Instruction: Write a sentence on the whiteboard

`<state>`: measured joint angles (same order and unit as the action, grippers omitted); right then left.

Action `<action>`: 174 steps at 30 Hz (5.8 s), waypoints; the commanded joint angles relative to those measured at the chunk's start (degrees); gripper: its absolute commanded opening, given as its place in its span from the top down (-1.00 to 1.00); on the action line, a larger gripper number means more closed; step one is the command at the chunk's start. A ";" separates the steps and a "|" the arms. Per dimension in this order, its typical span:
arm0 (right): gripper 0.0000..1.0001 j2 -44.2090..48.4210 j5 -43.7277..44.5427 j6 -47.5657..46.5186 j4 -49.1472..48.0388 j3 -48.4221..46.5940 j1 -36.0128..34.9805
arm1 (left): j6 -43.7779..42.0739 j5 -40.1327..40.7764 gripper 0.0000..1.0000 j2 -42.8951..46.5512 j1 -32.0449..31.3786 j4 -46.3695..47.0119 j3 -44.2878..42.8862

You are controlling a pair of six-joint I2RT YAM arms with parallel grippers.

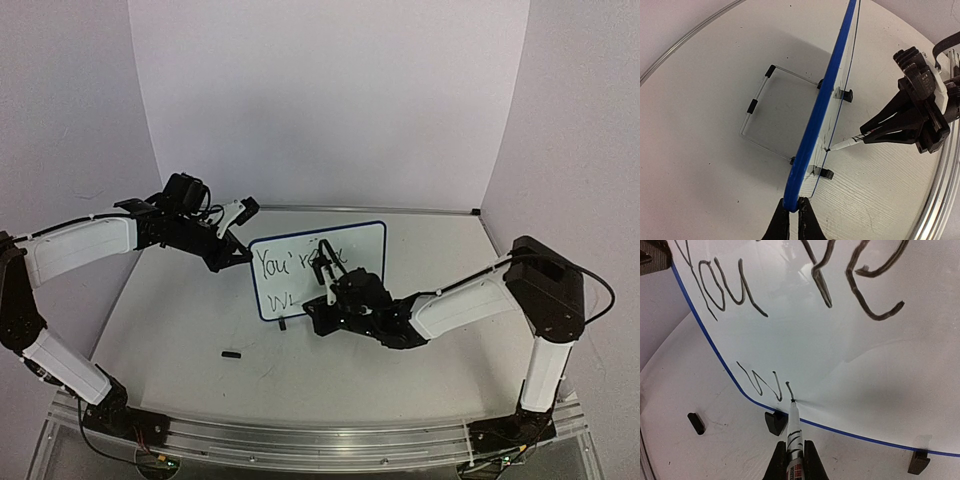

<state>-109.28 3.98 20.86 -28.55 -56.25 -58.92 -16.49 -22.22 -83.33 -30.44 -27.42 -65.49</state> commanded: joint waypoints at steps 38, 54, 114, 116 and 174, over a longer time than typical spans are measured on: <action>1.00 2.83 1.02 -2.69 -3.88 -1.83 0.44 | -1.65 5.53 1.00 -1.65 0.08 -3.12 0.08; 1.00 4.26 0.84 -3.17 -3.94 -0.87 0.42 | -1.66 5.30 1.00 -1.76 0.05 -3.09 0.00; 1.00 5.72 9.57 -1.40 -3.12 2.04 0.44 | -1.67 5.62 1.00 -1.22 0.02 -3.17 0.06; 1.00 5.68 10.21 -0.81 -2.87 2.42 0.46 | -1.62 5.61 1.00 -1.22 0.02 -3.22 0.01; 1.00 3.33 9.28 -0.26 0.92 2.31 0.46 | -1.55 5.50 1.00 -1.48 0.03 -3.19 0.01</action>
<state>-104.90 10.72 21.22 -28.51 -51.26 -58.74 -16.47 -22.04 -83.33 -30.48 -27.44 -65.49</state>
